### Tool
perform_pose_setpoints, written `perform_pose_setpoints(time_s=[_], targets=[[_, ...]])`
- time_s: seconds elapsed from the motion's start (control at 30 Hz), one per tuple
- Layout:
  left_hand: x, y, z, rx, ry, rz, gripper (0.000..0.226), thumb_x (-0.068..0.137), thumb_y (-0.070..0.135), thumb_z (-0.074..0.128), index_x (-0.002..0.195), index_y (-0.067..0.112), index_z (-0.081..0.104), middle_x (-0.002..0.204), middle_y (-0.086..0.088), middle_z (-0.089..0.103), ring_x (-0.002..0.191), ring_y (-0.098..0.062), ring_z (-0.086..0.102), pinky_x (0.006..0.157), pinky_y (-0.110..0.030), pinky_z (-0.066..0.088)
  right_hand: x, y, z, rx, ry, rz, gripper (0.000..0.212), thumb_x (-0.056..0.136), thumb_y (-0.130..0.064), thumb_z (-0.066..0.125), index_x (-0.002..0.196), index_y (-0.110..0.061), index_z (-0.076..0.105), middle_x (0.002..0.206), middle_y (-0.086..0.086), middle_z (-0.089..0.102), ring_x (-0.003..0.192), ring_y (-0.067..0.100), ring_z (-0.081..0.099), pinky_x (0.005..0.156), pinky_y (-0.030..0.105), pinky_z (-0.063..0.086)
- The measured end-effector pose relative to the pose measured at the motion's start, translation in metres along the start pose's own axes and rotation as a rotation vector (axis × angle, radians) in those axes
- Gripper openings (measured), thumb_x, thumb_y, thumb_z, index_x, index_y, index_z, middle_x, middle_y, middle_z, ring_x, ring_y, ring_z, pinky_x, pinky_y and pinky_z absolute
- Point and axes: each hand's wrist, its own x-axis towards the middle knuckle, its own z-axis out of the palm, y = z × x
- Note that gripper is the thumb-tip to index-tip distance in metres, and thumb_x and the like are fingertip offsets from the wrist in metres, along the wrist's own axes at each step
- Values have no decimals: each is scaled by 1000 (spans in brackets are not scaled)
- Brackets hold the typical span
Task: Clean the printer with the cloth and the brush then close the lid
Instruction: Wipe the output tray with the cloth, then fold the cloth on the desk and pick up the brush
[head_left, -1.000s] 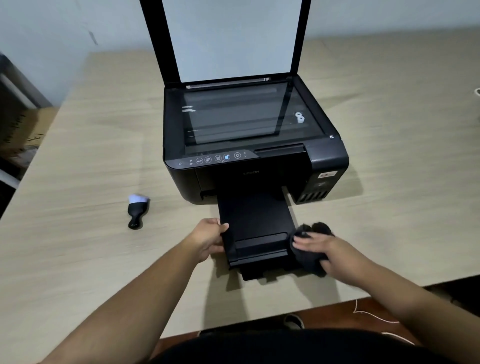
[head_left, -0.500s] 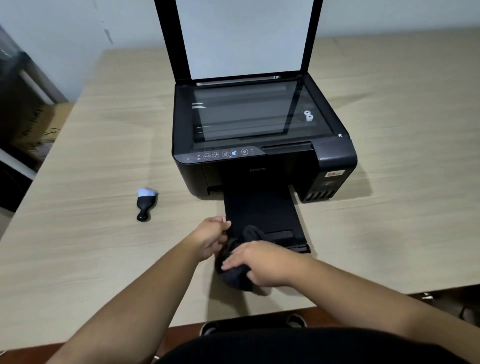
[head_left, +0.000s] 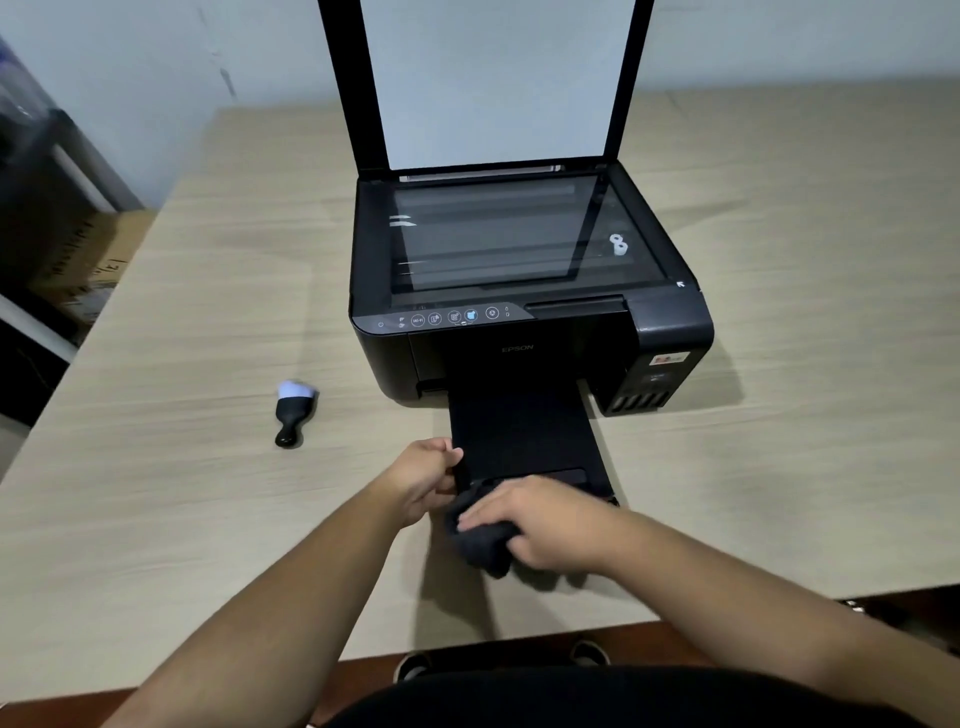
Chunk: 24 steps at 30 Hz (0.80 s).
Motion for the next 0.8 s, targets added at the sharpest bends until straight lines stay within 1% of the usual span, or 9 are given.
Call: perform_pose_setpoints(time_s=[0.07,0.13,0.2,0.3,0.4,0.5,0.6,0.7,0.8], targets=[[-1,0,1,20,0,7,33,101,10,36,70,18,37,77,-5,59,55,-15,58,47,-24,45,5,7,11,-45,-106,29,55,72,-4,42,116,-29,62,128,-4,61,120,19,51,102,39,41],[-2,0,1,19,-5,8,34,101,10,36,69,18,38,84,-5,64,69,-19,64,53,-29,50,-10,28,5,-65,-117,124,50,65,-10,39,103,-31,64,112,-3,68,106,22,60,92,42,49],[0,-1,1,4,-23,7,32,101,10,36,70,17,40,95,-7,67,79,-23,67,62,-34,53,-35,51,-13,-49,-106,284,43,61,-11,40,88,-33,66,93,-3,73,89,20,66,82,37,54],[-1,0,1,3,-34,0,31,101,11,37,71,17,41,102,-8,68,89,-25,67,75,-39,54,-64,76,-43,15,-65,423,44,65,0,42,82,-27,72,85,1,74,79,15,67,74,30,55],[-3,1,0,-15,-51,-4,31,100,11,39,70,16,43,100,-7,67,94,-26,65,84,-43,52,-64,71,-69,161,74,446,43,69,10,39,67,-20,69,59,-7,67,51,2,60,48,20,48],[-11,5,-3,40,-33,8,22,98,10,43,76,15,48,84,-4,62,72,-15,64,67,-31,54,-41,48,-88,197,224,325,46,70,11,44,70,-27,70,61,-14,66,61,-4,59,59,15,46],[-22,10,-17,161,172,163,10,93,8,49,94,15,56,75,-2,56,51,-3,55,46,-16,40,-9,20,-89,335,301,181,42,71,12,46,81,-21,71,75,-7,69,73,3,62,69,20,47],[-34,17,-47,151,184,306,25,90,5,53,110,19,57,103,-3,59,80,-10,57,64,-19,41,24,-4,-77,501,382,102,37,71,13,47,82,-18,64,74,-5,63,69,8,56,65,24,44],[-58,22,-82,110,-92,297,46,82,14,64,123,30,54,118,5,60,102,-8,59,93,-31,43,57,-31,-60,750,393,84,37,73,15,45,82,-17,60,67,-5,57,59,2,51,57,17,41]])
